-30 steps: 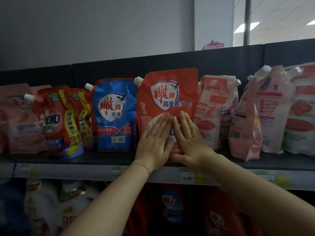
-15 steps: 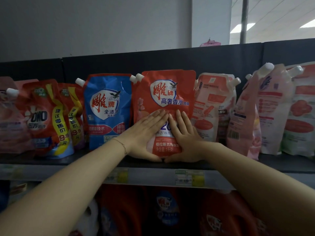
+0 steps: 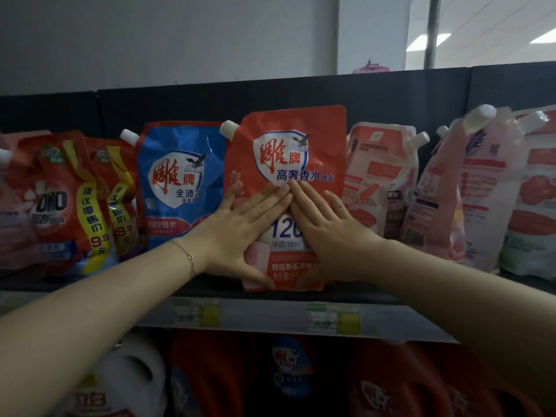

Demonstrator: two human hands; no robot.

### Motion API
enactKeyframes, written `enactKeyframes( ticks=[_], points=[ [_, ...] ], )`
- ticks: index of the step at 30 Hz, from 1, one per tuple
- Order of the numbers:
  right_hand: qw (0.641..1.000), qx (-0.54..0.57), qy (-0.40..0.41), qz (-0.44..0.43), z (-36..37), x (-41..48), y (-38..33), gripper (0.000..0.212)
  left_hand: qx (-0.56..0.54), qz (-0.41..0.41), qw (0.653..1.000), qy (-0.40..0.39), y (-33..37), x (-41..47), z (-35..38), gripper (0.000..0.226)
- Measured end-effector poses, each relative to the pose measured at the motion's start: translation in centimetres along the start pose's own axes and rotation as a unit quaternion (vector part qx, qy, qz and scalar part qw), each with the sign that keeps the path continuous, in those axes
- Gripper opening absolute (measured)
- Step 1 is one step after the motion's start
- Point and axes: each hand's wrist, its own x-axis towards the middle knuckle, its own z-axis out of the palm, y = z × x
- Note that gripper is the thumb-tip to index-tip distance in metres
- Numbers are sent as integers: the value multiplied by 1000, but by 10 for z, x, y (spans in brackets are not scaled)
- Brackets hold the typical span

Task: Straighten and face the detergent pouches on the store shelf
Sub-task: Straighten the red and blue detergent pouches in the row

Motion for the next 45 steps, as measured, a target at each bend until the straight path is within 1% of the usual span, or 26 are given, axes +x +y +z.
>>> enactKeyframes(
  ticks=[6,8,9,12,14,16,19,20,22,25,27,29,31,33,34,35,36,37,39,41,42,43,44,45],
  points=[
    [999,9,33,3,5,6,-6,128,35,-70,996,35,4,-5,14,134],
    [998,-5,62,10,12,10,-8,125,40,-90,994,41,4,-7,20,133],
    [995,-28,92,14,19,13,-9,119,37,-95,994,43,4,-7,22,132],
    [978,-47,201,34,39,21,-14,81,38,-104,993,46,4,-7,31,131],
    [971,-48,233,36,48,29,-18,67,38,-119,991,47,3,-6,36,133],
    [964,-48,257,46,50,36,-22,62,36,-145,988,39,4,-6,39,135],
    [960,-45,271,56,50,41,-22,63,22,-180,983,27,6,-7,40,134],
    [959,-47,273,52,49,40,-21,67,13,-187,982,24,7,-7,40,132],
    [965,-31,257,45,47,38,-18,83,-7,-191,981,15,11,-10,37,129],
    [982,-16,188,31,37,28,-13,109,-56,-183,981,-22,14,-18,30,125],
    [991,-21,129,4,28,19,-7,118,-73,-165,983,-36,16,-23,24,123],
    [997,-18,78,-12,19,9,-4,119,-89,-149,984,-34,18,-27,18,122],
    [999,9,45,-14,10,1,-3,115,-101,-140,984,-36,15,-32,16,116],
    [997,58,43,-14,6,-7,-3,111,-123,-132,983,-9,14,-36,13,104],
    [993,98,59,-2,5,-12,-3,108,-148,-136,979,22,16,-37,11,99],
    [984,151,89,22,6,-17,-5,106,-188,-152,968,61,18,-38,10,97],
    [967,212,129,60,7,-21,-9,102,-238,-182,949,102,22,-37,10,97],
    [941,273,169,105,8,-23,-14,99,-294,-226,919,137,26,-34,8,95],
    [887,365,223,176,9,-20,-26,93,-398,-323,838,186,35,-24,7,88],
    [832,424,280,224,9,-10,-39,91,-498,-399,738,220,41,-10,4,87],
    [792,462,307,254,7,-4,-44,91,-546,-423,686,229,43,-4,2,86],
    [743,508,323,293,4,3,-46,91,-586,-443,638,231,46,2,1,83],
    [688,554,327,336,1,9,-46,91,-612,-459,600,232,48,7,0,79],
    [630,599,317,379,2,16,-45,91,-623,-472,576,239,50,10,1,75]
  ],
)
